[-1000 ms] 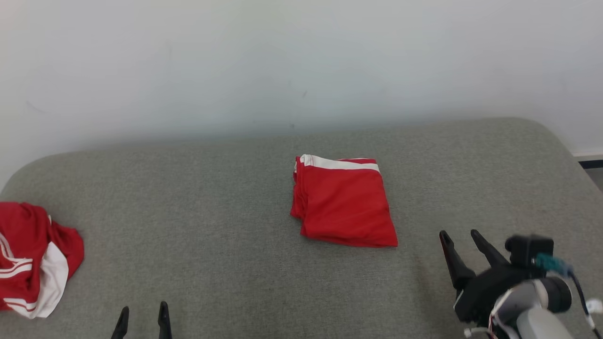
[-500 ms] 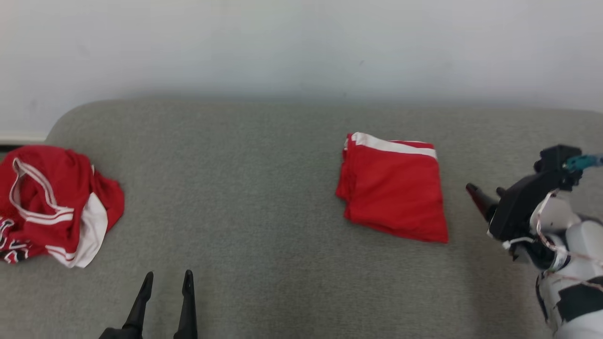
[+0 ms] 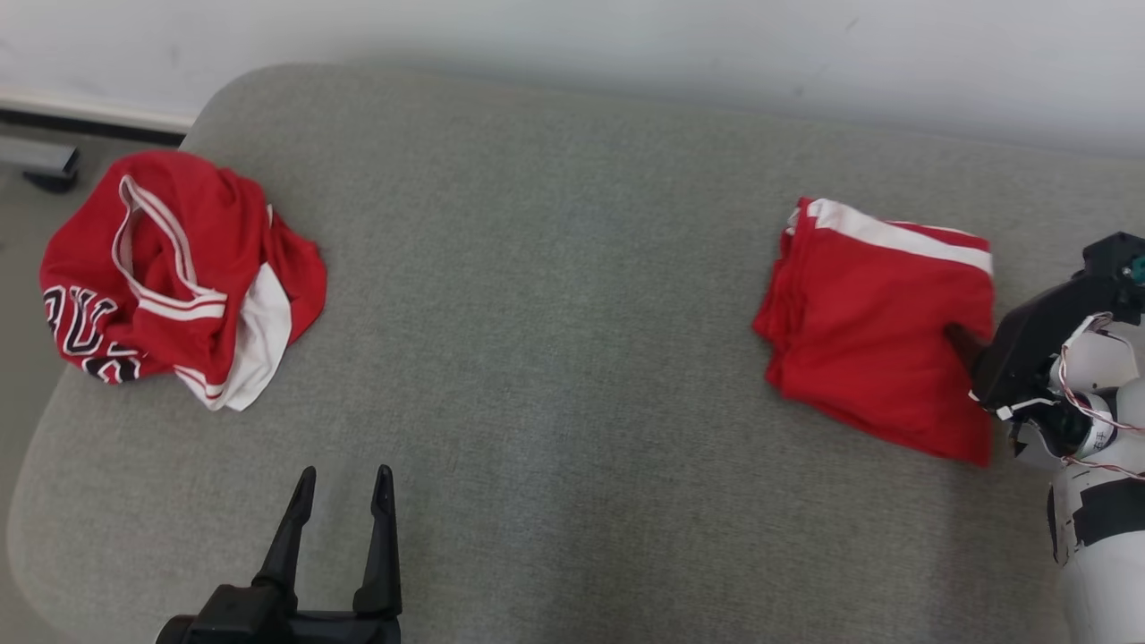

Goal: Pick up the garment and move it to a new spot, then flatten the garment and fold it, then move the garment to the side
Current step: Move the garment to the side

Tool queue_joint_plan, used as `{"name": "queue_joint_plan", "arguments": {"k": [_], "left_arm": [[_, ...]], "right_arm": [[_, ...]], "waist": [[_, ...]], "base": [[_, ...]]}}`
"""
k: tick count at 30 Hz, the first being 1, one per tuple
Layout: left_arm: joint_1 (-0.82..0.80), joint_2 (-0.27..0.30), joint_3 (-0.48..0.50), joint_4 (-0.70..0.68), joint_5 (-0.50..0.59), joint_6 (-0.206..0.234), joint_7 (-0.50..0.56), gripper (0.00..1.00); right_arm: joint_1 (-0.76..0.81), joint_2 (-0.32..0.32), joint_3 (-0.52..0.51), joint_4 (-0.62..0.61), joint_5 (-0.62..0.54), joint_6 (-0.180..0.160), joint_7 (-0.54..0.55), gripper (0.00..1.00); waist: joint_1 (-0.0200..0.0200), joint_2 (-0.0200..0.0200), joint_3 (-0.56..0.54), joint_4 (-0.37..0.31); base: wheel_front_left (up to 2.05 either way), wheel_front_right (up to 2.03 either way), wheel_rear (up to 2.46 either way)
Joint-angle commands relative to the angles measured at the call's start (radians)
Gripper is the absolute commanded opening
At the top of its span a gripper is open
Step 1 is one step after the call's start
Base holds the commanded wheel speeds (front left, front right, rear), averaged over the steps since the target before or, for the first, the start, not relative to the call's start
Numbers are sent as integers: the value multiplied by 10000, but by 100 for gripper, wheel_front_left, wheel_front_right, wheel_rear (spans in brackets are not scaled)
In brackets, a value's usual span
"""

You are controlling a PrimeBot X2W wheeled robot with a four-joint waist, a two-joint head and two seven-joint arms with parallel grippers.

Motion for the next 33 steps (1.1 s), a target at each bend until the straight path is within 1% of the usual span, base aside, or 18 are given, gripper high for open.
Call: {"name": "queue_joint_plan", "arguments": {"k": [1, 3, 5, 8, 9, 10, 11, 12, 13, 15, 21, 29, 33], "left_arm": [[-99, -14, -92, -78, -57, 43, -34, 100], [-119, -14, -179, -110, -105, 107, -34, 100], [-130, -14, -215, -120, -125, 110, -34, 100], [-174, -14, -259, -164, -152, 188, -34, 100], [-188, -14, -266, -172, -158, 190, -34, 100], [-203, -14, -272, -186, -152, 204, -34, 100], [-218, -14, -279, -200, -143, 208, -34, 100], [-227, -14, -258, -217, -128, 223, -34, 100], [-249, -14, -261, -227, -111, 229, -33, 100], [-279, -12, -228, -244, -72, 221, -34, 100], [-467, -14, -221, -369, 29, 131, -33, 100], [-919, -11, -101, -666, 378, -104, -34, 100], [-1160, -3, -48, -871, 726, -238, -33, 100]], "right_arm": [[-79, 58, -284, 122, -332, -25, 10, 100], [-107, 113, -634, 253, -825, -25, 83, 100], [-112, 157, -797, 330, -1009, -25, 141, 100], [-83, 409, -1173, 482, -1487, -25, 254, 100], [-99, 497, -1228, 498, -1584, -24, 272, 70], [-116, 600, -1253, 507, -1673, -24, 320, 48], [-129, 676, -1239, 499, -1767, -24, 349, 29], [-157, 729, -1138, 484, -1855, -21, 368, 4], [-175, 747, -1086, 460, -1910, -13, 393, 0], [-183, 743, -877, 387, -2014, -15, 530, 0], [-217, 364, 55, -61, -1864, -28, 800, 0], [-163, -114, 1698, -891, -1098, -28, 780, 0], [-54, -608, 2421, -1287, -754, -27, 586, 0]], "waist": [[-2, -2, 557, 562], [-2, -2, 635, 624], [-2, -2, 669, 647], [-2, -2, 762, 652], [-2, -2, 792, 633], [-2, -2, 820, 594], [-2, -2, 842, 547], [-2, -2, 862, 471], [-2, -2, 876, 397], [-2, -2, 881, 188], [-2, -2, 975, -681], [-2, -2, 1388, -2360], [-2, -2, 1688, -3188]], "base": [[0, 0, 0], [0, 0, 0], [0, 0, 0], [0, 0, 0], [0, 0, 0], [0, 0, 0], [0, 0, 0], [0, 0, 0], [0, 0, 0], [0, 0, 0], [0, 0, 0], [0, 0, 0], [0, 0, 0]]}}
